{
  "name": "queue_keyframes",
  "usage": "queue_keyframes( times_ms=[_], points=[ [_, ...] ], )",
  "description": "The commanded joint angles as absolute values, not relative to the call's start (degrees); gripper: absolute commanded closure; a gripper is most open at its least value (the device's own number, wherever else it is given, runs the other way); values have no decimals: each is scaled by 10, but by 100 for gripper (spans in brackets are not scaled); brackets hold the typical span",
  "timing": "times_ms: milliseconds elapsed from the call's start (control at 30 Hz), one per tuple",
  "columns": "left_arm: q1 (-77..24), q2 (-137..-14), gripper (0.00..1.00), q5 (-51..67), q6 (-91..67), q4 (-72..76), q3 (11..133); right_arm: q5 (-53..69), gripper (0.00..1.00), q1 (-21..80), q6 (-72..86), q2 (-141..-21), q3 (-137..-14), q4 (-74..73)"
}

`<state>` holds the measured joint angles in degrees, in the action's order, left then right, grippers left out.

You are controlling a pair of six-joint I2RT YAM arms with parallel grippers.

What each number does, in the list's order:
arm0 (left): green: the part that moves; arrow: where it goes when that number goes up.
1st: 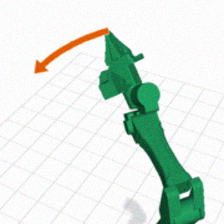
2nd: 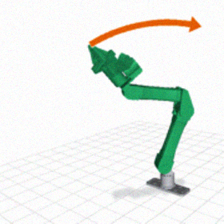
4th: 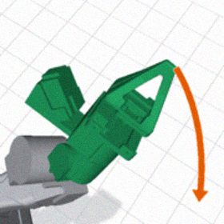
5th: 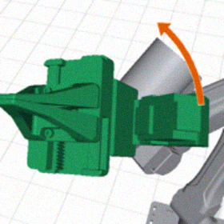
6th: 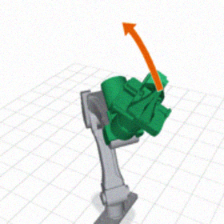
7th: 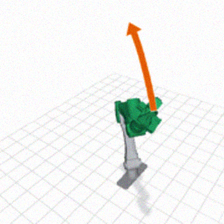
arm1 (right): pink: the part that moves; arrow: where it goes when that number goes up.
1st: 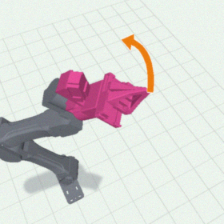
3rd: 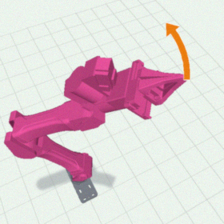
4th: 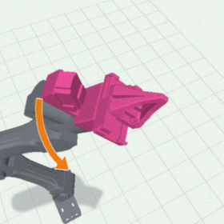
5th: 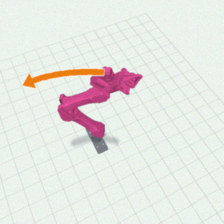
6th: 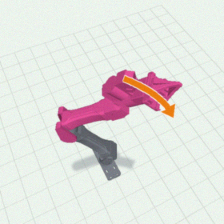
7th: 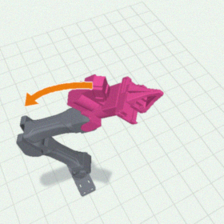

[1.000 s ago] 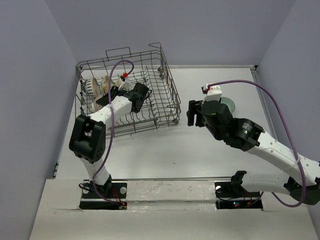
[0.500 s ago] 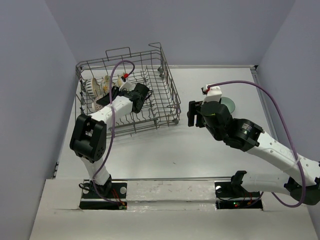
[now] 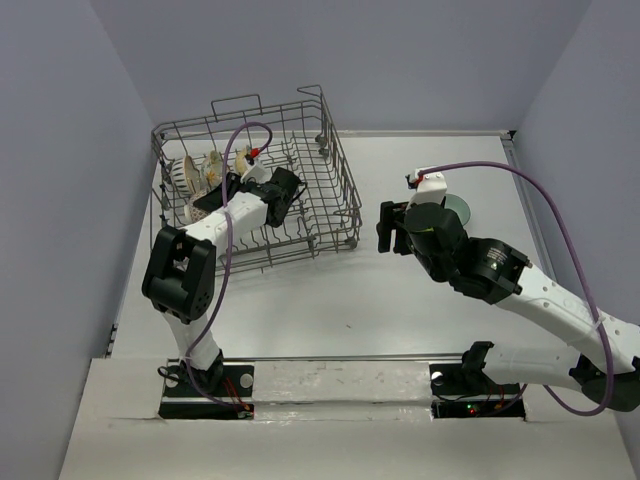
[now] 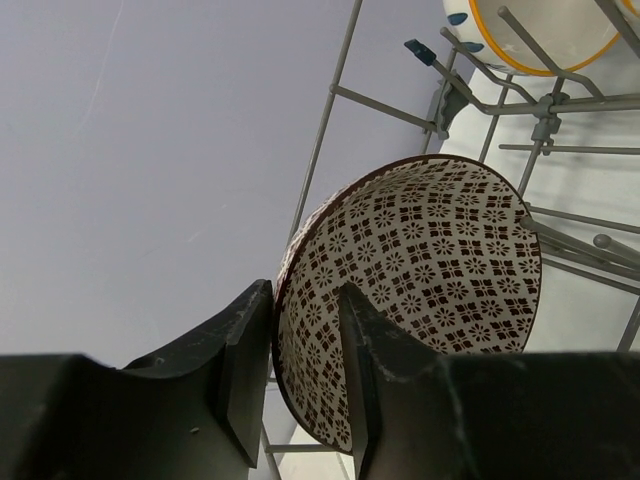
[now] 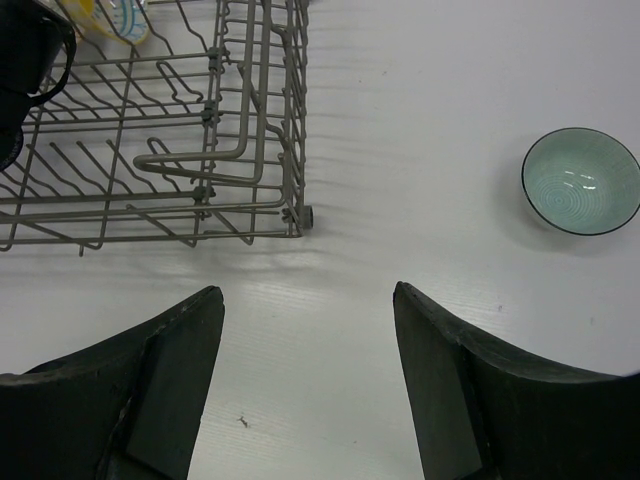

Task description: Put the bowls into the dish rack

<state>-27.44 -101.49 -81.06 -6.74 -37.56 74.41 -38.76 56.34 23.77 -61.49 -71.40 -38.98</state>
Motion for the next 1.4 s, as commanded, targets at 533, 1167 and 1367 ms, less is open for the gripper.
queue_keyframes(
  times_ms=[533, 1167, 1367],
  points=[
    [-282, -1022, 45, -806, -69, -365, 757, -412, 26, 568, 237, -598, -712, -385],
    [-290, -1028, 38, -794, -59, -357, 752, -417, 25, 568, 239, -593, -715, -391],
    [-293, -1031, 35, -790, -55, -354, 750, -418, 25, 568, 241, -592, -715, -394]
  ],
)
